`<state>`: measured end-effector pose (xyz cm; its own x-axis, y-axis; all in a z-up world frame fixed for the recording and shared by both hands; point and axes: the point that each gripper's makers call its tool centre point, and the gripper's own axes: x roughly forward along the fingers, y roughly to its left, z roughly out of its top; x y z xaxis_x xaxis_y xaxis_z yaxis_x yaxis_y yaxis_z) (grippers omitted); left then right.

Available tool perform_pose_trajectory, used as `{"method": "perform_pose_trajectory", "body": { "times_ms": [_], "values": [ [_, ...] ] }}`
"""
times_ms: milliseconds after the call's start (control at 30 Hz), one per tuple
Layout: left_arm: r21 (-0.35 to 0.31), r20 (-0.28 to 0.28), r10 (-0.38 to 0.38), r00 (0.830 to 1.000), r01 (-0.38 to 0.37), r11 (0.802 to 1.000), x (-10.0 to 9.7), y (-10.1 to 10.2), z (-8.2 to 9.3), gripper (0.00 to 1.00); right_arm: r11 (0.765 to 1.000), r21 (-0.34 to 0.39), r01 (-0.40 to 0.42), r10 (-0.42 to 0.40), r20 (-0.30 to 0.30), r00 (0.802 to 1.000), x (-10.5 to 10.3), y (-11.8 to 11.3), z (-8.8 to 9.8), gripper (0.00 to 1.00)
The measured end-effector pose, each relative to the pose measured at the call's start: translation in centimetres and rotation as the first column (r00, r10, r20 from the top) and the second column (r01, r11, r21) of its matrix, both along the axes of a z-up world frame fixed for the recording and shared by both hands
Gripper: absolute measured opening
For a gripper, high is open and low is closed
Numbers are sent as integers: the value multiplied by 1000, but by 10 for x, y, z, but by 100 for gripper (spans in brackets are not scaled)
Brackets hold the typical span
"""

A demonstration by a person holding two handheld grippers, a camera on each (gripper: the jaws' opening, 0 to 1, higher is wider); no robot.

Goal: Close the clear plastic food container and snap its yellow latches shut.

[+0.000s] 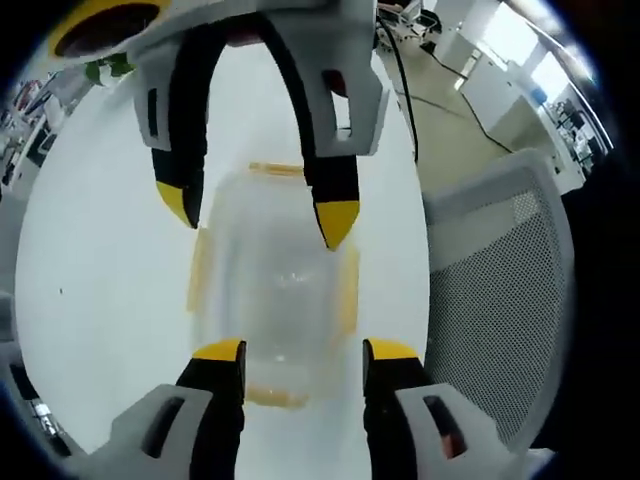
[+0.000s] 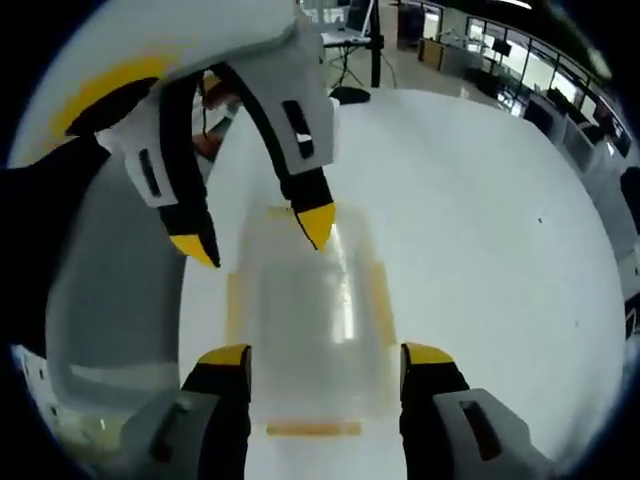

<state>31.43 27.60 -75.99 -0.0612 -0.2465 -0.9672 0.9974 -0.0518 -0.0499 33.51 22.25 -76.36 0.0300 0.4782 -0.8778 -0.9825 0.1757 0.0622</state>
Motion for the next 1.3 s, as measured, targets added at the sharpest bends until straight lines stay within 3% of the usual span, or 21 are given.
{"method": "perform_pose_trajectory", "body": {
  "times_ms": [100, 333, 500, 533, 667, 767, 867, 1067, 1300],
  "values": [
    [4, 6, -22, 1000, 22, 1000, 2, 2, 0, 48, 1000, -10, -13, 13, 8, 1000, -3, -2, 1, 62],
    [24, 75, -69, 995, 67, 997, 9, 7, -5, 67, 999, -18, -32, 32, 28, 999, -8, 0, 1, 70],
    [5, 95, -90, 991, 90, 996, 8, 4, -5, 78, 998, -22, -53, 54, 21, 998, -17, 2, -4, 82],
    [3, 95, -99, 991, 99, 995, 8, 4, -5, 79, 997, -27, -73, 74, 42, 996, -15, 3, -4, 85],
    [-1, 92, -87, 992, 88, 996, 7, 5, -8, 86, 997, -30, -77, 78, 54, 995, -15, 2, -5, 93],
    [-43, 85, -47, 995, 51, 998, 9, 3, -9, 99, 998, -11, -60, 60, 43, 997, -16, 5, -5, 100],
    [-36, 69, -41, 997, 44, 998, 9, 5, -12, 99, 998, -28, -65, 66, 43, 997, -18, 4, -9, 100],
    [4, 107, -78, 991, 78, 997, 13, 9, -19, 99, 997, -46, -66, 68, 43, 997, -20, 3, -15, 100],
    [21, 109, -91, 990, 90, 996, 11, 11, -25, 97, 995, -74, -74, 78, 50, 996, -20, -1, -22, 97]
  ]
}}
